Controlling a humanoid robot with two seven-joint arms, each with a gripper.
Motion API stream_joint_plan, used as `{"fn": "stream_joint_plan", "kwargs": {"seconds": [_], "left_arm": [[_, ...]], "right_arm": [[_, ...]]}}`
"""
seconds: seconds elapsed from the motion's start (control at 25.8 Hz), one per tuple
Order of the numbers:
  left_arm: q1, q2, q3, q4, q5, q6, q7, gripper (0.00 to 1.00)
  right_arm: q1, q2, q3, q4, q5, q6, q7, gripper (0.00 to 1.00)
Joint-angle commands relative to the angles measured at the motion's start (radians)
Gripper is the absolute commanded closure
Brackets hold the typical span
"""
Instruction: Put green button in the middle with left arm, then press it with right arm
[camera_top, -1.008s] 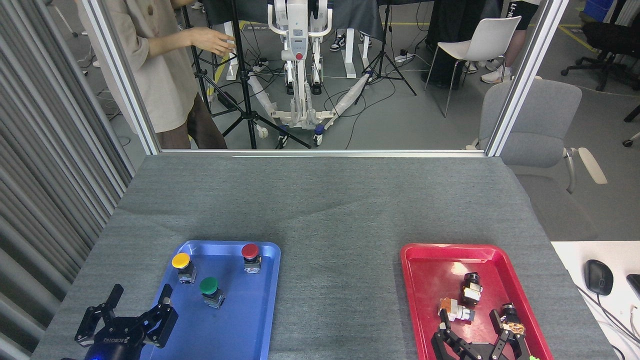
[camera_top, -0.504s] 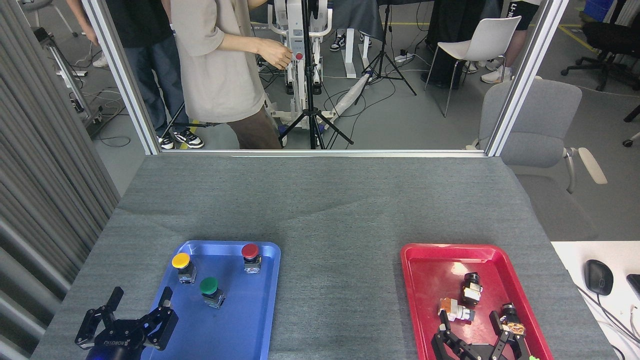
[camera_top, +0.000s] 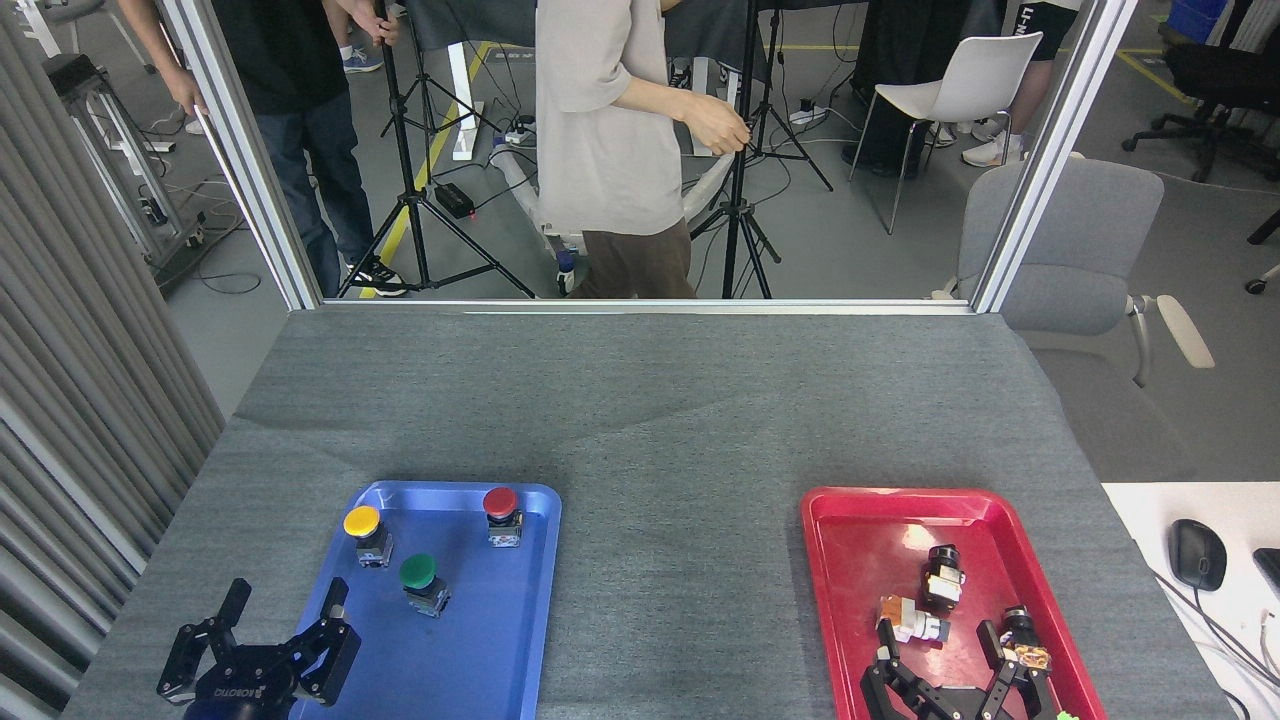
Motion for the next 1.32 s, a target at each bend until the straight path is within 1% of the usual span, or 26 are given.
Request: {"fn": "stream_joint_plan", "kwargs": {"seconds": [0.0,0.66,0.85,1.01,1.28], "left_arm": [[-0.002,-0.001,-0.006,0.012,0.000,0.001,0.004,0.00],[-0.009,0.001,-0.017,0.017,0.000,0.001,0.004,0.01],[-0.011,0.002,-0.017,0.050,0.000,-0.006,0.003,0.01],[-0.020,0.002,-0.041,0.089,0.000,-0.006,0.003,0.01],[-0.029,0.002,-0.055,0.092,-0.002,-0.005,0.003,0.01]], "right_arm": [[0.000,0.004,0.000,0.000,0.002,0.001,-0.001,0.00],[-0.003,0.007,0.002,0.000,0.002,0.000,-0.001,0.00],[-0.003,0.005,0.002,0.000,0.002,0.000,-0.001,0.00],[-0.003,0.005,0.002,0.000,0.003,0.002,-0.001,0.00],[-0.004,0.007,0.002,0.000,0.003,0.000,-0.001,0.00]]}}
